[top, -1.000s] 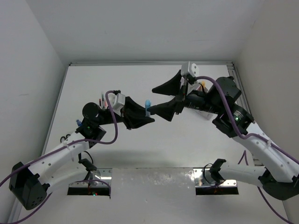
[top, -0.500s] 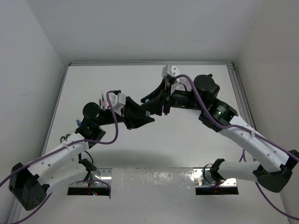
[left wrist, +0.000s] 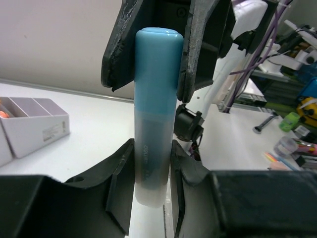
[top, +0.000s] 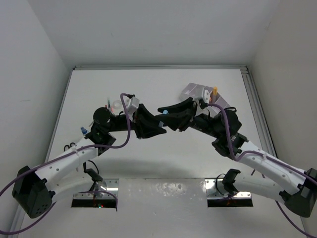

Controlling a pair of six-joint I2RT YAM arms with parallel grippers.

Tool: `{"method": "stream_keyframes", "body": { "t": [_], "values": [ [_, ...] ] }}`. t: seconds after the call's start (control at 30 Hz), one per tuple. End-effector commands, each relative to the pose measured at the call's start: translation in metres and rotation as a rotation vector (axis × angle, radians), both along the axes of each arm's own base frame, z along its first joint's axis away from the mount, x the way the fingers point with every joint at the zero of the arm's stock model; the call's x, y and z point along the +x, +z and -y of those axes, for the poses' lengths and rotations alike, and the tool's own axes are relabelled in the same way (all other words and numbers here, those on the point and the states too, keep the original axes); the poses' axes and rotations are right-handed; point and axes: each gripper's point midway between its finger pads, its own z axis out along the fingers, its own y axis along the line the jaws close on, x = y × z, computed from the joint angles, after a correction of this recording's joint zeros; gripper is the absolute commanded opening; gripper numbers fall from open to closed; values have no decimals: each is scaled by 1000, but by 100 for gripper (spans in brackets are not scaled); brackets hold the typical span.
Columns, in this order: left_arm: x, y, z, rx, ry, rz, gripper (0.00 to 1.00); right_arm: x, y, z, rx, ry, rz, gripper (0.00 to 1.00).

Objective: Sort the stationery into containers
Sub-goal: Close the pen cap on the pen, then place the pen in the storage box.

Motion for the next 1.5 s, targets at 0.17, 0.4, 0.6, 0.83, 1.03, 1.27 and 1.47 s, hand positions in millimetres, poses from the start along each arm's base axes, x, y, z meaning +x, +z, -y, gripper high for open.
{"method": "stream_keyframes", "body": {
  "t": [0.17, 0.4, 0.6, 0.83, 1.03, 1.27, 1.47],
  "values": [
    [-45, 174, -49, -474, 26, 401, 0, -35, -185, -2, -361, 115, -367, 0],
    [-42, 171, -48, -469, 34, 377, 0, -47, -209, -8, -412, 142, -426, 0],
    [-42, 145, -43, -405, 24, 384, 0, -28, -187, -4, -422, 35, -406, 5],
    [-35, 108, -35, -313, 20, 303, 0, -19, -107, -23, -316, 40, -268, 39],
    [-35, 104, -34, -302, 13, 292, 0, -10, -64, -26, -226, 7, -169, 5],
    [-9, 88, -29, -259, 112, 200, 34, -2, -39, -12, -163, -80, -128, 0],
    [20, 33, -22, -71, 213, 200, 100, 39, -19, 30, -196, -403, -126, 0]
  ]
}}
